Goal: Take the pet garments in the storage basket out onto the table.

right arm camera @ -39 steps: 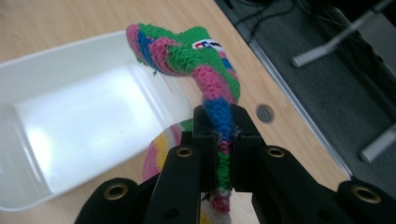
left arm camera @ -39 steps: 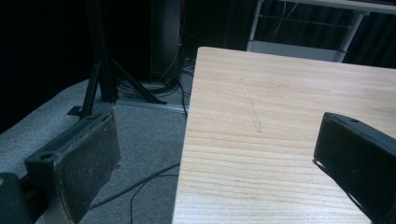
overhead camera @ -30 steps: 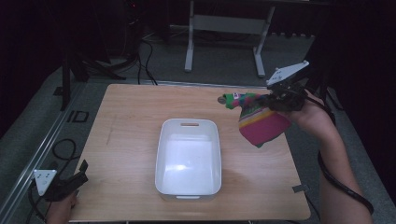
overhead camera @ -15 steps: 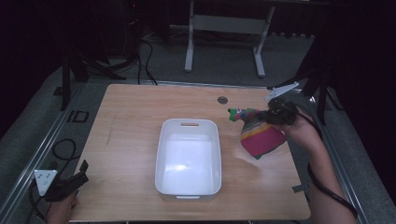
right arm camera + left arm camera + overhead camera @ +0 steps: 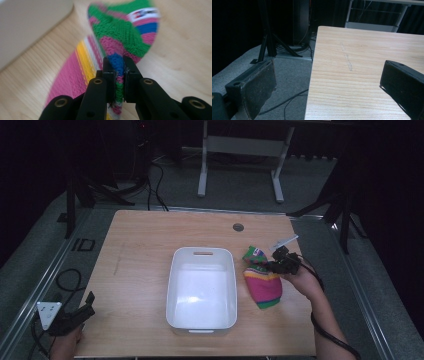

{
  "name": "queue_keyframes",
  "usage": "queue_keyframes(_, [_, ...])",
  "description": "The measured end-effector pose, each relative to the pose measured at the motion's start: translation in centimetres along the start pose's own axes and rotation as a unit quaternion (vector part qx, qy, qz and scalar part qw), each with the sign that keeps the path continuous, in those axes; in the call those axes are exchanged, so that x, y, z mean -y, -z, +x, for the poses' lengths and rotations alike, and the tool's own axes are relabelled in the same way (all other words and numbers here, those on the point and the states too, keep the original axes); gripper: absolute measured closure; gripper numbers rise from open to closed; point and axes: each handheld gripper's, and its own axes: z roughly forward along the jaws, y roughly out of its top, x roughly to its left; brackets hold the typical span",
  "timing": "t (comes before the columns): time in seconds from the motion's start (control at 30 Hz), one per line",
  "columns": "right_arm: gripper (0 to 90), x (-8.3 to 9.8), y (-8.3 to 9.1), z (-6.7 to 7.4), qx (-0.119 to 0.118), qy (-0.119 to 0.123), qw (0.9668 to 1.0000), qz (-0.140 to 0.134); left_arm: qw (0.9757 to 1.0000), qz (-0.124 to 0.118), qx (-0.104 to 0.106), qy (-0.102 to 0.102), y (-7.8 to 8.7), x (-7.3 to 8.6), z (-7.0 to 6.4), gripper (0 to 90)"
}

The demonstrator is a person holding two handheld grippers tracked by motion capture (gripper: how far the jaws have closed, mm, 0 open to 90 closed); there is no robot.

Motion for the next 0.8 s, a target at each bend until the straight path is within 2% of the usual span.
queue_keyframes(0.17, [82.2, 1.3, -2.6, 0.4, -0.003, -0.012, 0.9998, 0.015, 1.0, 0.0, 0.0, -0.001, 0.0, 0.0, 0.0, 0.9])
queue_keyframes(0.23, [82.2, 1.5, -3.0, 0.5, -0.003, -0.011, 0.9998, 0.017, 1.0, 0.0, 0.0, -0.001, 0.0, 0.0, 0.0, 1.0])
queue_keyframes(0.3, [81.7, 2.4, -4.7, 0.8, -0.007, -0.018, 0.9994, 0.027, 1.0, 0.0, 0.0, 0.0, 0.0, 0.0, 0.0, 0.9])
queue_keyframes(0.37, [81.6, 2.6, -4.8, 0.7, -0.012, -0.034, 0.9993, 0.011, 1.0, 0.0, 0.0, 0.0, 0.0, 0.0, 0.0, 1.0])
queue_keyframes(0.43, [80.7, 2.6, -4.8, 0.8, -0.007, -0.029, 0.9995, 0.013, 1.0, 0.0, 0.0, -0.001, 0.0, 0.0, 0.0, 0.9])
queue_keyframes(0.47, [76.7, 2.5, -4.8, 0.9, -0.002, -0.021, 0.9996, 0.017, 1.0, 0.0, 0.0, -0.001, 0.0, 0.0, 0.0, 1.0])
queue_keyframes(0.5, [67.0, 2.3, -4.7, 1.1, 0.003, -0.014, 0.9997, 0.02, 1.0, 0.0, 0.0, 0.0, 0.0, 0.0, 0.0, 0.9])
queue_keyframes(0.57, [58.3, 2.1, -4.4, 1.4, 0.009, -0.002, 0.9997, 0.022, 1.0, 0.001, 0.001, 0.001, 0.0, 0.0, 0.0, 1.0])
queue_keyframes(0.6, [52.3, 2.0, -4.1, 1.5, 0.013, -0.002, 0.9998, 0.017, 1.0, 0.001, 0.001, 0.0, 0.0, 0.0, 0.0, 0.9])
queue_keyframes(0.67, [47.1, 2.0, -3.3, 1.4, 0.013, -0.009, 0.9999, 0.0, 1.0, 0.0, 0.0, 0.0, 0.0, 0.0, 0.0, 0.9])
queue_keyframes(0.73, [38.2, 2.1, -2.3, 1.4, 0.019, -0.012, 0.9995, -0.024, 1.0, 0.0, 0.0, 0.0, 0.0, 0.0, 0.0, 1.0])
queue_keyframes(0.8, [33.1, 2.4, -1.5, 1.3, 0.024, -0.018, 0.9989, -0.036, 1.0, -0.001, 0.0, 0.001, 0.0, 0.0, 0.0, 0.9])
